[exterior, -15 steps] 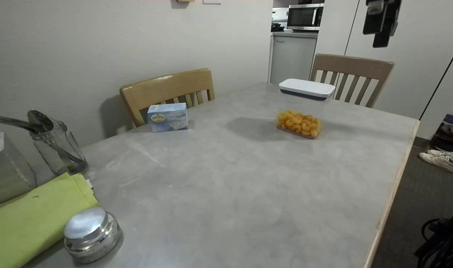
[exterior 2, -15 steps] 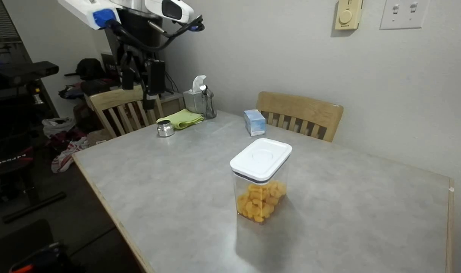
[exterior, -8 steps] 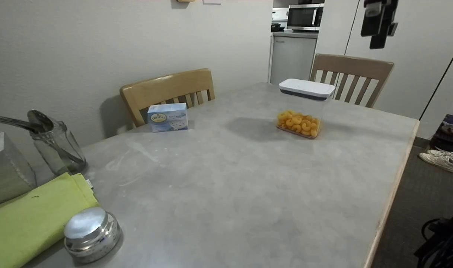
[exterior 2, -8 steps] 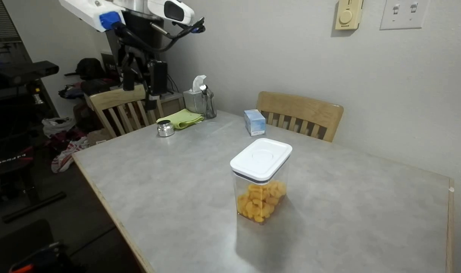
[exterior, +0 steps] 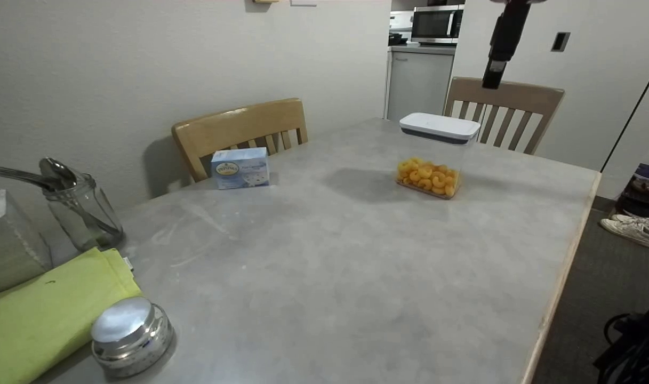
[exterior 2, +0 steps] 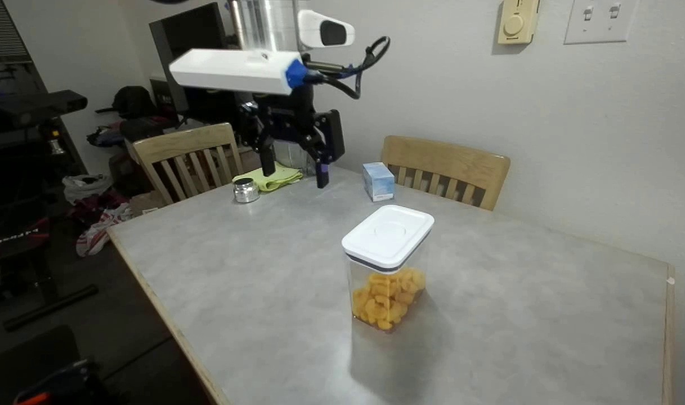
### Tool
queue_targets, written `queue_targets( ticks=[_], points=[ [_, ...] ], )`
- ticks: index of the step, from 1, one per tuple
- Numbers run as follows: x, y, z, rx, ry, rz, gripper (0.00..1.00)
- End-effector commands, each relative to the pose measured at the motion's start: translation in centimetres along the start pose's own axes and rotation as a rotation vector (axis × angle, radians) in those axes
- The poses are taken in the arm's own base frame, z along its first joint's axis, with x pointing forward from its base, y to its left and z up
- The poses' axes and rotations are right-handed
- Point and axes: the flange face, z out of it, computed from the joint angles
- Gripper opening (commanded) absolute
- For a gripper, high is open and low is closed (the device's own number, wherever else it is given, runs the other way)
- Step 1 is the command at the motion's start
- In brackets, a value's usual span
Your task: Remove white lid from the clear bowl
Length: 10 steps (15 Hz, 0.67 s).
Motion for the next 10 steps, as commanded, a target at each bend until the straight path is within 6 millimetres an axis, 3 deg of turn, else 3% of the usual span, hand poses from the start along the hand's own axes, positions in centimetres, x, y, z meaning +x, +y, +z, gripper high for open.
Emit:
queue_targets(
  ticks=[1, 3, 4, 10],
  points=[
    [1.9, 3.7, 2.2, -0.008, 0.121, -0.048, 1.00],
    [3.0, 4.6, 2.5, 0.010, 0.200, -0.013, 1.00],
    [1.7, 3.4, 2.3, 0.006, 0.150, -0.012, 1.00],
    [2.4, 3.6, 3.5, -0.024, 0.141, -0.056, 1.00]
  ],
)
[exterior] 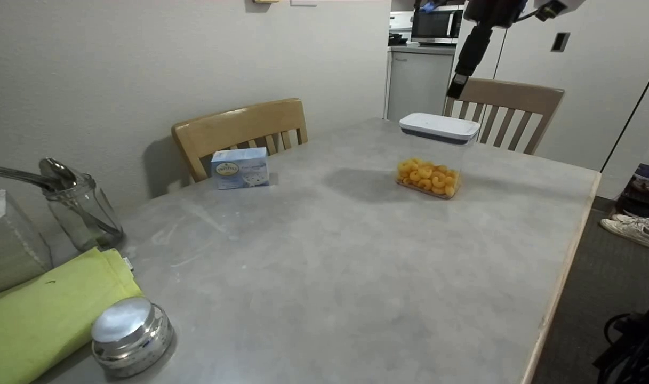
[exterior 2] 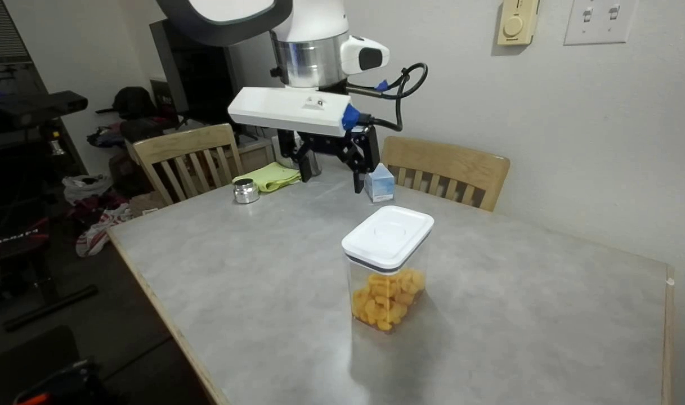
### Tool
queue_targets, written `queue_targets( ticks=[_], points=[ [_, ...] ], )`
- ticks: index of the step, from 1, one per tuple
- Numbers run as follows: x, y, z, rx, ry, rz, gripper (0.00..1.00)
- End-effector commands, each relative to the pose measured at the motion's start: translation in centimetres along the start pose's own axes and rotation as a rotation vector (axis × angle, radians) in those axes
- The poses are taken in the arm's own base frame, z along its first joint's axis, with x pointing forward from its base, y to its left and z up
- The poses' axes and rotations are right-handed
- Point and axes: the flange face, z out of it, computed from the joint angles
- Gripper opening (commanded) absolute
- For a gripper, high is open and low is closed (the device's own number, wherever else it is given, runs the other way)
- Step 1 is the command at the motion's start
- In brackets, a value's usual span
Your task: Remove white lid from the clear bowl
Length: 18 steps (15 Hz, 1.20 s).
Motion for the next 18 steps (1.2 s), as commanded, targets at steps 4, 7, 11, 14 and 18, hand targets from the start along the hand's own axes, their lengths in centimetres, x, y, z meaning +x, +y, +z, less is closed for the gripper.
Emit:
queue_targets(
  ticks=[4, 7, 11, 14, 18],
  points=[
    [0.9, 2.3, 1.7, -0.126, -0.077, -0.102, 1.00],
    [2.0, 3.9, 2.0, -0.179, -0.090, -0.077, 0.75],
    [3.4, 5.4, 2.5, -0.201, -0.072, 0.011, 0.52],
    [3.5, 6.2, 3.6, -0.203, -0.090, 0.104, 0.32],
    [2.7, 7.2, 5.2, -0.206, -0.152, 0.247, 0.05]
  ],
)
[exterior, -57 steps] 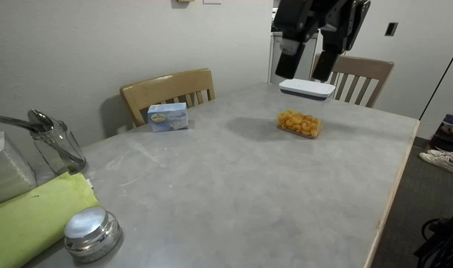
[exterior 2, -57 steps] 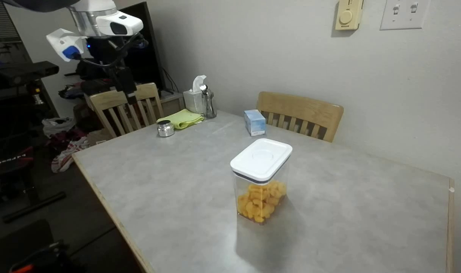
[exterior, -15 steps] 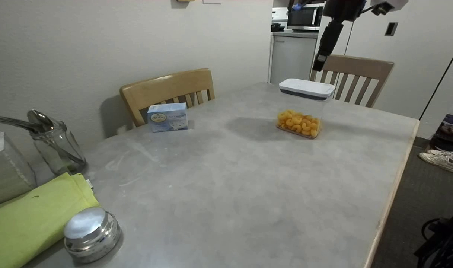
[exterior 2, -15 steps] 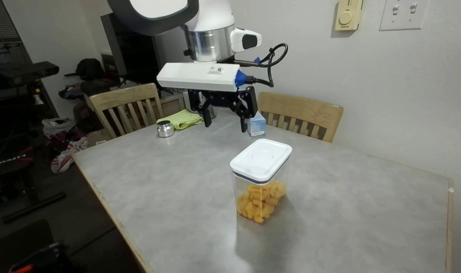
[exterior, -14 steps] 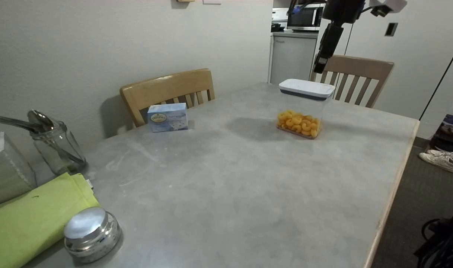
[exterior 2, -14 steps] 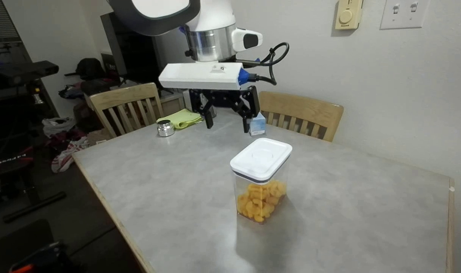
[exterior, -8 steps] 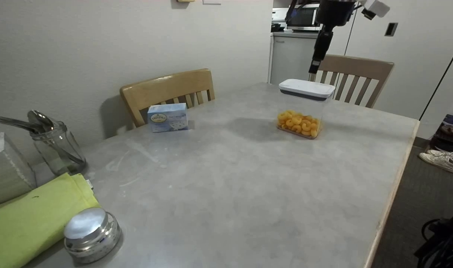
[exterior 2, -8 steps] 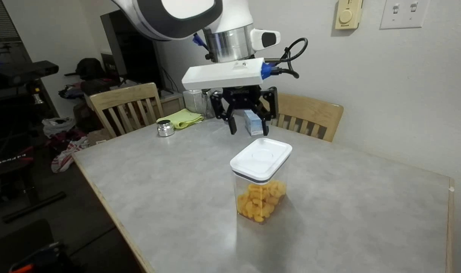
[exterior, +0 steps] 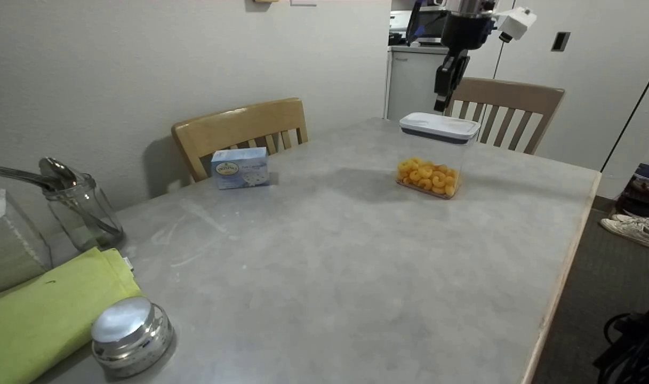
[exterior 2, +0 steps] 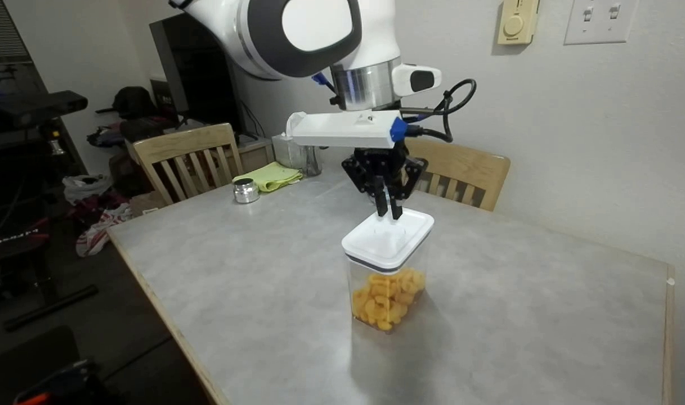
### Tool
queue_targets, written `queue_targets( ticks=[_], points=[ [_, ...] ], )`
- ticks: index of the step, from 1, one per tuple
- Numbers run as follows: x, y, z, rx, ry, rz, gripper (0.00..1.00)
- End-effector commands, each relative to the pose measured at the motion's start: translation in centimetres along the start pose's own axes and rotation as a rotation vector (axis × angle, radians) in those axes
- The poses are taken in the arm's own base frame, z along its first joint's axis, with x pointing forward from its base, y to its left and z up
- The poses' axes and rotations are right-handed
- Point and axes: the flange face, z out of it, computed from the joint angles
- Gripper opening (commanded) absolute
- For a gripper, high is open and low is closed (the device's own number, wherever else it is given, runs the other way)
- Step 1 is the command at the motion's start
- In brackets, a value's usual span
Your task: Remove white lid from the clear bowl
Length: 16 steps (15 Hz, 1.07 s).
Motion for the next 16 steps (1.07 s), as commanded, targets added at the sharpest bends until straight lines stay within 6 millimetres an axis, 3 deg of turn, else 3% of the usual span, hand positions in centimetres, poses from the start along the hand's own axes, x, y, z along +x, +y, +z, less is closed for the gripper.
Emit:
queue_targets(
  ticks=[1, 6, 16],
  points=[
    [-0.1, 1.2, 1.7, -0.002, -0.071, 0.098, 0.01],
    [-0.2, 1.6, 3.0, 0.040, -0.093, 0.173, 0.00],
    [0.7, 1.8, 3.7, 0.103, -0.030, 0.119, 0.00]
  ],
)
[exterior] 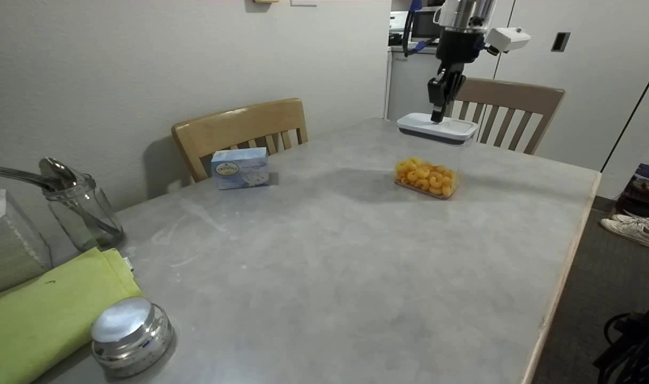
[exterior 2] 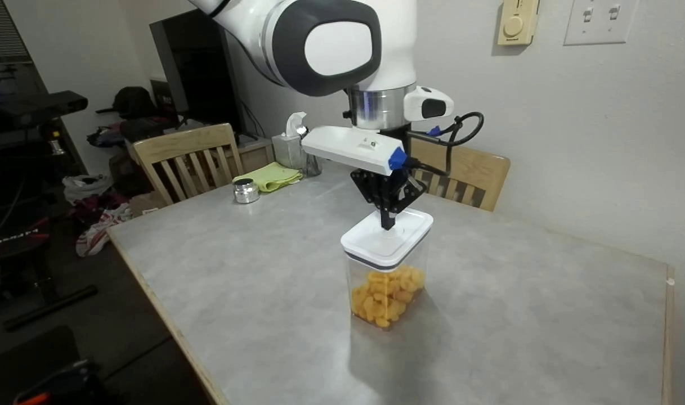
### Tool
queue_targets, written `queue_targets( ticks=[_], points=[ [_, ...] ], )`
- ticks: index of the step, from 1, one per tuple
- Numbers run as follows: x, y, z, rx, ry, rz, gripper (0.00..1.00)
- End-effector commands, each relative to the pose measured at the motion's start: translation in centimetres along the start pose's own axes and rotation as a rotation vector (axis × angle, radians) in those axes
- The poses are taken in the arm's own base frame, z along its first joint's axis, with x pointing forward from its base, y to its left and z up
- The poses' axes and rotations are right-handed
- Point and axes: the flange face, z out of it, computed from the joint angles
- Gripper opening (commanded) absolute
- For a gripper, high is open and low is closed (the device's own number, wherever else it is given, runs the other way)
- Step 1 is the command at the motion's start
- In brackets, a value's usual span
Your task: Remove white lid from the clear bowl
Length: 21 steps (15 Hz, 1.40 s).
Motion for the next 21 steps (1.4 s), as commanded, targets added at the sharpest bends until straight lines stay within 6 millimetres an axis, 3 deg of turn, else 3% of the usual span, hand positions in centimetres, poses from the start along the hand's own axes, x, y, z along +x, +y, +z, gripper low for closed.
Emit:
queue_targets(
  ticks=[1, 3, 4, 6, 8, 9, 13, 15, 18, 21],
  points=[
    [0.1, 1.3, 1.7, -0.010, -0.019, -0.015, 0.00],
    [-1.2, 2.1, 4.6, 0.010, -0.071, -0.014, 0.00],
    [-1.3, 2.2, 4.9, 0.018, -0.078, -0.020, 0.00],
    [-0.8, 2.3, 3.8, 0.028, -0.051, -0.041, 0.00],
    [0.1, 2.0, 1.1, 0.021, 0.003, -0.075, 0.00],
    [0.3, 1.9, 0.9, 0.019, 0.012, -0.085, 0.00],
    [-1.9, 2.2, 5.9, 0.123, -0.135, -0.074, 0.00],
    [-2.0, 2.4, 5.7, 0.140, -0.167, -0.096, 0.00],
    [-0.5, 2.1, 3.5, 0.115, -0.123, -0.135, 0.00],
    [-1.5, 2.7, 5.5, 0.086, -0.165, -0.136, 0.00]
  ],
)
